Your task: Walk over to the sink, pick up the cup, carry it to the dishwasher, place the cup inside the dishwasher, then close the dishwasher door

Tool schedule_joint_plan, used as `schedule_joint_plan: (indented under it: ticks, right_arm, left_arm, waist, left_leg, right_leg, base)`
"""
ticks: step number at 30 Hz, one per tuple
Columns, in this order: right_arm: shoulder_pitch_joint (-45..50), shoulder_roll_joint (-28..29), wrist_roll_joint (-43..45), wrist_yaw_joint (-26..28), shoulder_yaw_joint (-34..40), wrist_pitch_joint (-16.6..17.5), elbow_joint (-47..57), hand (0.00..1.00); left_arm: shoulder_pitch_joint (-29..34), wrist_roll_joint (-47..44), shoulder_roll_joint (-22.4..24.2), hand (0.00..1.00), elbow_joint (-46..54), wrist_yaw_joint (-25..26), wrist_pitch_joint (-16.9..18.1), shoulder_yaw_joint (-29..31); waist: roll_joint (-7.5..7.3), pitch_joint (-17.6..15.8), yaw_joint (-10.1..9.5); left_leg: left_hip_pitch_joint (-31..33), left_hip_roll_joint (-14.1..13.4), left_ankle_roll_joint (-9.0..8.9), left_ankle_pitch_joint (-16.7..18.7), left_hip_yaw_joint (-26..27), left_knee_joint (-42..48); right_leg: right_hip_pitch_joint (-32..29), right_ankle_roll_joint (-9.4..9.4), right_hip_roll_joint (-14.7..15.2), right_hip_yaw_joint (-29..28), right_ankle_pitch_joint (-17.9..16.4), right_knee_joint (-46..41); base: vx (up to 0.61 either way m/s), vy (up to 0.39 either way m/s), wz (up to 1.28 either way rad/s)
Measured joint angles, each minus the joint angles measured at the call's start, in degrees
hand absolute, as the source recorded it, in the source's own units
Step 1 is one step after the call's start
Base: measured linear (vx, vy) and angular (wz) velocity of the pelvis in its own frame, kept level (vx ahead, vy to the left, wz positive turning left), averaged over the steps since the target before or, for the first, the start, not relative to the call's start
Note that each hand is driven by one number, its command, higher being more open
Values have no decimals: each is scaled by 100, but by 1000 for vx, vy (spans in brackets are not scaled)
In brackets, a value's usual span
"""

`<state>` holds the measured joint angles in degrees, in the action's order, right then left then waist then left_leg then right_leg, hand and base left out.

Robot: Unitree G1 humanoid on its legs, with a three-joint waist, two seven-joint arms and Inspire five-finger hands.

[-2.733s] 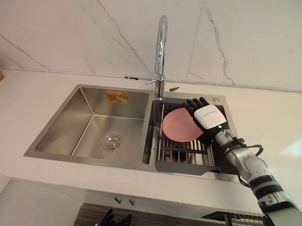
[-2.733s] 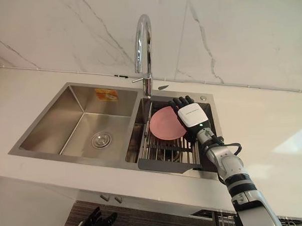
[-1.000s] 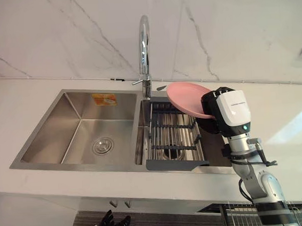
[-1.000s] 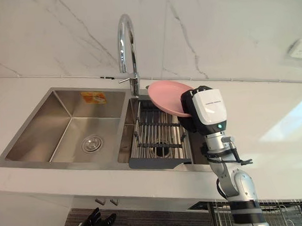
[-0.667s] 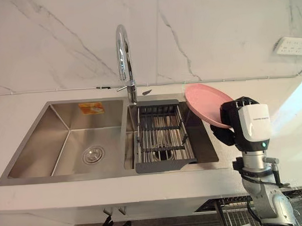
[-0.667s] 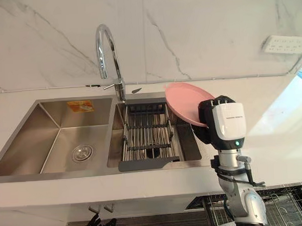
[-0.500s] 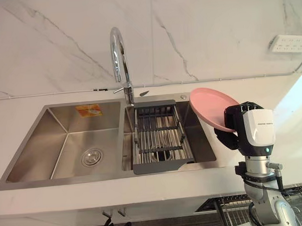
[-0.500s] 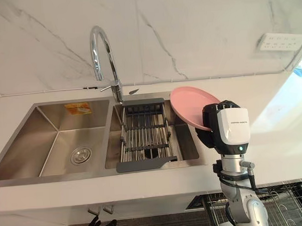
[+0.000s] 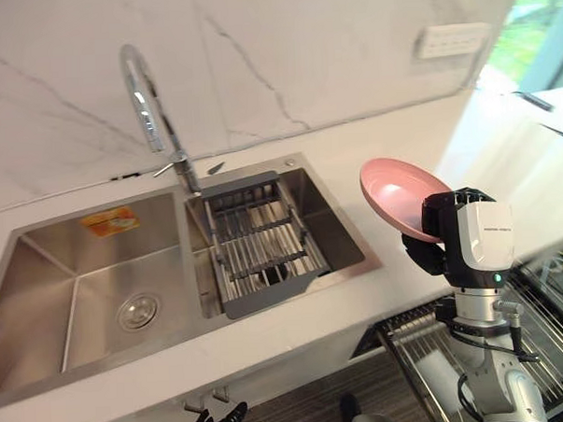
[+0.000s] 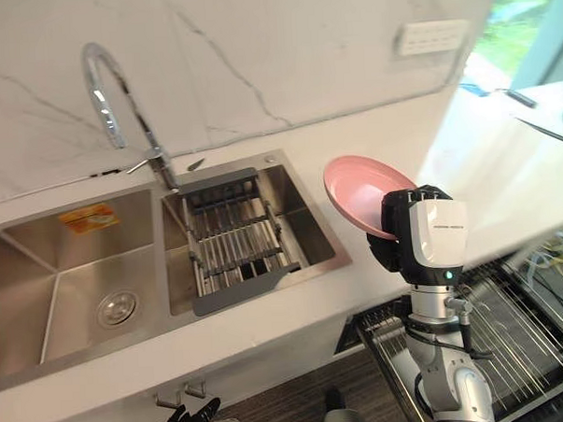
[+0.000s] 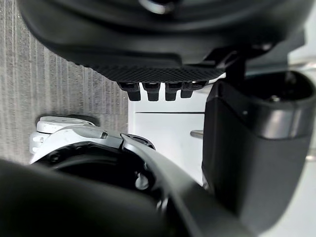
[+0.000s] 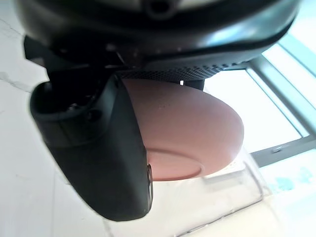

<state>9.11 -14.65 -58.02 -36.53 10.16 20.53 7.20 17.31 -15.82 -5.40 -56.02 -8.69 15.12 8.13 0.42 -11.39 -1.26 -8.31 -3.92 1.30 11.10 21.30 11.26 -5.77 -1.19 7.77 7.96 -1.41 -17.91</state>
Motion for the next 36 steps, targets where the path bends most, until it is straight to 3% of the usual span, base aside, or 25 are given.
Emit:
schedule_joint_plan:
  ticks: [2,3,4,5,6,8,9,13,24,36]
  right_arm:
    - [-21,-30,-230,-231,-209,-28,-22,0]
    - [-20,-44,-246,-308,-230,-33,-22,0]
    - [-22,-121,-243,-427,-227,-95,-51,0]
    - [-58,-172,-246,-429,-245,-213,-171,0]
    - [-79,-168,-246,-427,-282,-287,-245,0]
    - [-12,-166,-239,-426,-269,-414,-263,0]
    - [-10,-208,-232,-389,-198,-449,-247,0]
    - [28,-243,-179,-131,-29,-461,-244,0]
    - [239,-58,-178,196,92,-474,-250,0]
    - [720,284,72,-21,833,-1437,-728,0]
  left_arm:
    - [-45,-19,-260,100,-80,9,-114,-265]
    - [-32,-126,-248,100,-80,23,-150,-263]
    - [-82,-258,-215,100,-84,45,-190,-273]
    - [-91,-275,-203,100,-78,61,-202,-415]
    - [-90,-287,-213,100,-84,90,-235,-437]
    - [-34,-351,-285,100,-95,213,-224,-418]
    - [-14,-328,-355,100,-97,212,-241,-435]
    - [39,-300,-376,100,-193,209,-235,-452]
    - [149,-219,-347,100,-197,144,-215,-413]
    - [225,-92,-341,100,-215,146,-201,-290]
  waist:
    - [-164,26,63]
    - [-175,29,92]
    - [-141,19,101]
    - [-10,87,54]
    - [-3,96,47]
    - [-53,134,68]
    - [-63,192,68]
    - [-25,273,69]
    - [-39,273,55]
    - [-29,276,109]
  left_leg:
    - [-129,65,-20,87,314,52]
    - [-116,79,-65,141,323,111]
    - [-43,117,-155,217,119,257]
    - [13,153,-135,210,-395,251]
    - [-18,105,-129,206,-508,206]
    - [-83,-3,-165,140,-509,47]
    - [-94,-33,-188,88,-504,-77]
    - [-287,12,-194,-90,-506,-334]
    - [-586,115,-152,-131,-562,-558]
    - [-628,96,-223,-168,-307,-712]
  right_leg:
    - [-10,-18,317,586,-645,-806]
    - [25,-37,338,684,-717,-692]
    - [79,-98,191,691,-677,-437]
    - [193,-105,-62,624,-499,-22]
    - [298,-92,-169,613,-412,205]
    - [552,26,-369,624,-182,781]
    - [710,29,-490,615,79,1250]
    - [1198,20,-609,596,604,2105]
    - [1523,-28,-573,461,685,2306]
    - [1364,-21,-638,198,689,2306]
  base:
    - [-97,-27,-79]
    - [-6,-42,-53]
    - [-5,-27,-47]
    - [-3,4,-52]
    - [1,8,-43]
    - [15,-30,-16]
    - [19,-46,-8]
    - [68,10,-3]
    - [1,40,3]
    - [-25,2,-11]
